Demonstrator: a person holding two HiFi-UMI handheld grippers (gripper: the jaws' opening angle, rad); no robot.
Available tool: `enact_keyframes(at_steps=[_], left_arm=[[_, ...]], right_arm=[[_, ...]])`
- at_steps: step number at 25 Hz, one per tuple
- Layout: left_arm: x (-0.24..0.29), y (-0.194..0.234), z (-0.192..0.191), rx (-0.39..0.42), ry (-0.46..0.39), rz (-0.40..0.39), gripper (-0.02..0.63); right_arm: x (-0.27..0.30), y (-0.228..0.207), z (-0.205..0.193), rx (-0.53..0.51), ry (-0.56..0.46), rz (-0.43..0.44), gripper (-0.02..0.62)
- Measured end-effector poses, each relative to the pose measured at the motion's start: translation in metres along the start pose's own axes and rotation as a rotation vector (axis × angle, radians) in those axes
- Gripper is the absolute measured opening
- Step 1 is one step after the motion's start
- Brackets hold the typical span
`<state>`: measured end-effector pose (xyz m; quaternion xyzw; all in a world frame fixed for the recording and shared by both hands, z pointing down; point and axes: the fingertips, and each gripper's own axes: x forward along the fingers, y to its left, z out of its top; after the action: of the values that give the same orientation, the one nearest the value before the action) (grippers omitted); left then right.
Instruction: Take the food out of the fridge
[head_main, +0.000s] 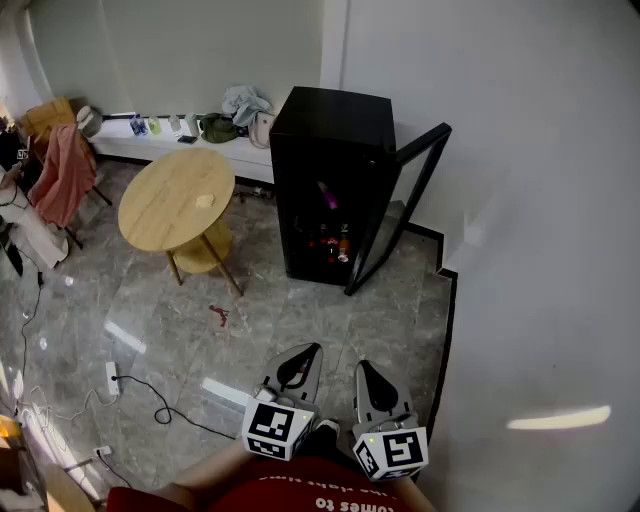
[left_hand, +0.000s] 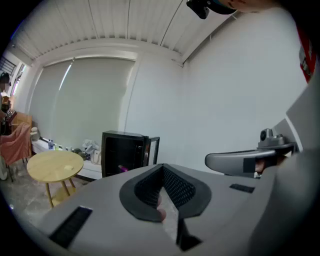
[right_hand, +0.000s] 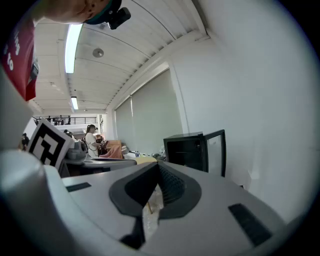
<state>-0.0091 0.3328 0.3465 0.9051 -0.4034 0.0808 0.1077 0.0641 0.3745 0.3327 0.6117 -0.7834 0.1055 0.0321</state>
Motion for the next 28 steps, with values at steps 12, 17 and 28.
enact_keyframes(at_steps=[12, 17, 28], left_arm=[[0.006, -0.007, 0.032, 0.043, -0.061, -0.063, 0.008], [0.002, -0.004, 0.04, 0.065, -0.081, -0.068, 0.008], [-0.018, 0.029, 0.053, 0.063, -0.14, -0.055, 0.008]], right_arm=[[0.011, 0.007, 0.024, -0.023, -0.069, 0.006, 0.011], [0.013, 0.013, 0.035, -0.043, -0.098, 0.018, 0.011], [0.031, 0.045, 0.044, -0.096, -0.106, 0.048, 0.012]])
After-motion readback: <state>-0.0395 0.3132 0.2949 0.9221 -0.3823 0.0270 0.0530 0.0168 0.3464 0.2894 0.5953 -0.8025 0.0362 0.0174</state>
